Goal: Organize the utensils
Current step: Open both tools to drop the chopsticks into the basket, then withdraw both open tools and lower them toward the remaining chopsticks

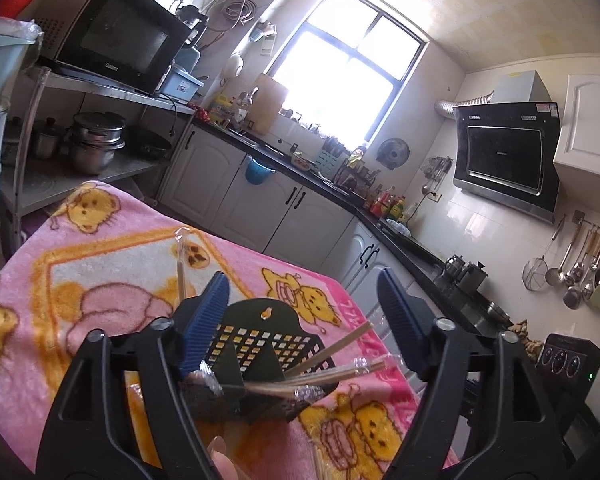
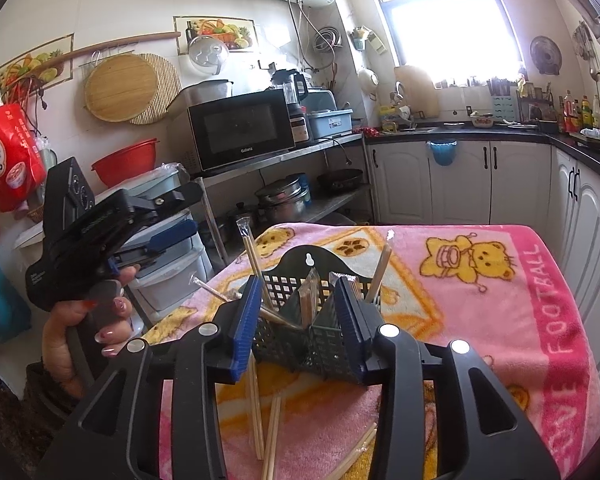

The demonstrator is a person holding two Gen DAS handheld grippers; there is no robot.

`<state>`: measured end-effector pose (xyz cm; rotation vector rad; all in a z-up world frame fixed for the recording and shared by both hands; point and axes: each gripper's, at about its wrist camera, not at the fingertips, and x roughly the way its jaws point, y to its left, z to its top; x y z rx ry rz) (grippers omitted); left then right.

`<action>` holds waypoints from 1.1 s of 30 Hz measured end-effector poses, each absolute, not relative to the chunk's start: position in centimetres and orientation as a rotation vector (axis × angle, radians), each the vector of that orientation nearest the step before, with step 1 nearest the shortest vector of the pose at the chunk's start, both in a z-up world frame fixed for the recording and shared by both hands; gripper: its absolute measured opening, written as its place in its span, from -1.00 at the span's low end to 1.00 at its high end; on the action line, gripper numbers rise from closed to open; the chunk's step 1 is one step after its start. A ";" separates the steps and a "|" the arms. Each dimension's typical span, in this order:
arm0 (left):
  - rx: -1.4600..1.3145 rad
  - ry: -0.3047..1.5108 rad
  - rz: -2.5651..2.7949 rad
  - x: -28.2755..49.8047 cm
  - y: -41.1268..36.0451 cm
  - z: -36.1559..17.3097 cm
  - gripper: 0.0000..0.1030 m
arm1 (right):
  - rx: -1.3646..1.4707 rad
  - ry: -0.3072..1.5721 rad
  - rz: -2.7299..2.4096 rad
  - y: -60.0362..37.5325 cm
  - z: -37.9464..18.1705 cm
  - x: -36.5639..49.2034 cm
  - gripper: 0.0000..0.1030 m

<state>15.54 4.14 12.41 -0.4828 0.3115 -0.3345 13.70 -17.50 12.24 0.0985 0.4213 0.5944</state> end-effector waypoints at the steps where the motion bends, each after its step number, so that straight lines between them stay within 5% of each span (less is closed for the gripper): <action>1: -0.480 0.315 -0.334 15.3 4.1 12.4 0.44 | 0.097 0.422 0.595 -17.5 12.2 13.6 -0.25; 9: -0.462 0.340 -0.332 13.9 3.8 11.8 0.76 | 0.089 0.440 0.594 -17.8 11.5 12.8 -0.16; 33: -0.452 0.459 -0.320 11.9 4.0 8.2 0.79 | 0.065 0.573 0.579 -18.0 7.6 11.7 -0.16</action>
